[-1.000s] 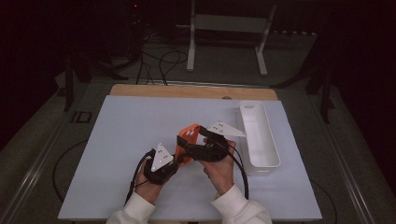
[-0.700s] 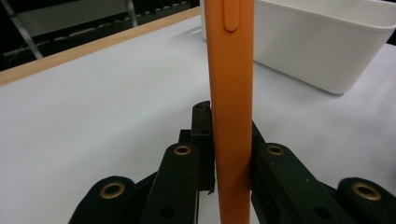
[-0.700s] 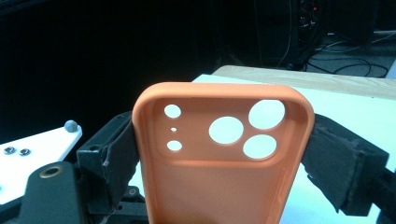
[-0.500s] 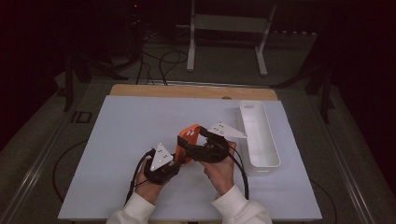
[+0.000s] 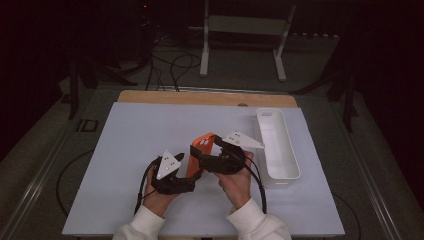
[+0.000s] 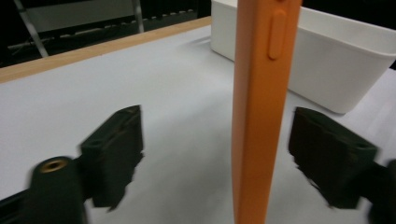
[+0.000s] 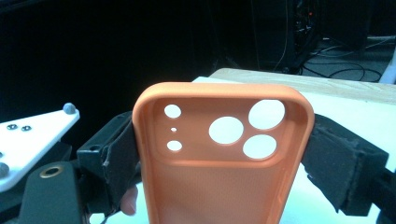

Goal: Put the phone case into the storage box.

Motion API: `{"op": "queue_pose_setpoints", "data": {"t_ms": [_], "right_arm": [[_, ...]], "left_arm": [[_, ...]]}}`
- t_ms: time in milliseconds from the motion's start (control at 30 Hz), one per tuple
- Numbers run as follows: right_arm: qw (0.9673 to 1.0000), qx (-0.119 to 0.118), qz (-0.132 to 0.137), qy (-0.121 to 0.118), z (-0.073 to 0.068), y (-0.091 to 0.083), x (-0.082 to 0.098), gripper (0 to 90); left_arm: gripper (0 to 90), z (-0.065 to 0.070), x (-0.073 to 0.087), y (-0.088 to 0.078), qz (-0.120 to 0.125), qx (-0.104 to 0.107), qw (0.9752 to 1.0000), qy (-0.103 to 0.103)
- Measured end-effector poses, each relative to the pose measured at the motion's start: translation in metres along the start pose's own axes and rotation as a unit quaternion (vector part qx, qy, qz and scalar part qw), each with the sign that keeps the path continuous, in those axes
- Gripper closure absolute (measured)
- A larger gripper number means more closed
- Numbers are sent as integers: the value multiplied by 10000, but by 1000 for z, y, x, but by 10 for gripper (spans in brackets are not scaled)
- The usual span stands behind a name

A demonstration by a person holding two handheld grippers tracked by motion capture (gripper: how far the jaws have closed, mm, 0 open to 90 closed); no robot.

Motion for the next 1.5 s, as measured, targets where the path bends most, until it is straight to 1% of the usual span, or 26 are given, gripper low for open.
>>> {"op": "queue_pose_setpoints", "data": {"t_ms": [33,133,167,233,367,467,500,867,1033,1200,1500], "right_arm": [[10000,16,-6,-9,0,0,0,163],[10000,26,-7,-12,0,0,0,163],[10000,38,-1,-22,0,0,0,163],[10000,47,-1,-22,0,0,0,163],[10000,77,17,-37,1,-1,-2,163],[9999,95,20,-46,1,-1,-2,163],[9999,118,33,-60,2,-1,-3,163],[9996,246,87,-95,7,-3,-9,163],[9994,297,127,-137,10,-5,-16,162],[9992,343,133,-142,13,-5,-18,162],[9986,462,163,-186,19,-5,-25,163]], "left_arm": [[145,-2,0,0,-28,-40,10000,-13],[93,-3,0,-1,-48,-25,10000,-10],[84,-4,0,-1,-60,-73,10000,9],[74,-5,0,-2,-60,-54,10000,25],[44,-8,-2,-5,0,-33,10000,-18],[27,-9,-2,-6,-22,-29,10000,-25],[23,-10,-2,-6,-15,-31,10000,-54],[4,-15,-2,-8,-65,-20,10000,-47],[3,-17,-3,-10,-48,-20,10000,-78],[3,-19,-3,-11,-49,-17,10000,-62],[2,-27,-3,-17,-39,-35,9999,-98]]}}
Point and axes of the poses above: each handheld gripper's, and its own axes: y roughly forward along the jaws, x roughly out of its underside, z roughly to its right, the point moved 8 cm from there along y, roughly forward along the jaws, and after that the axes turned 7 degrees about -z, right-handed, at the moved point
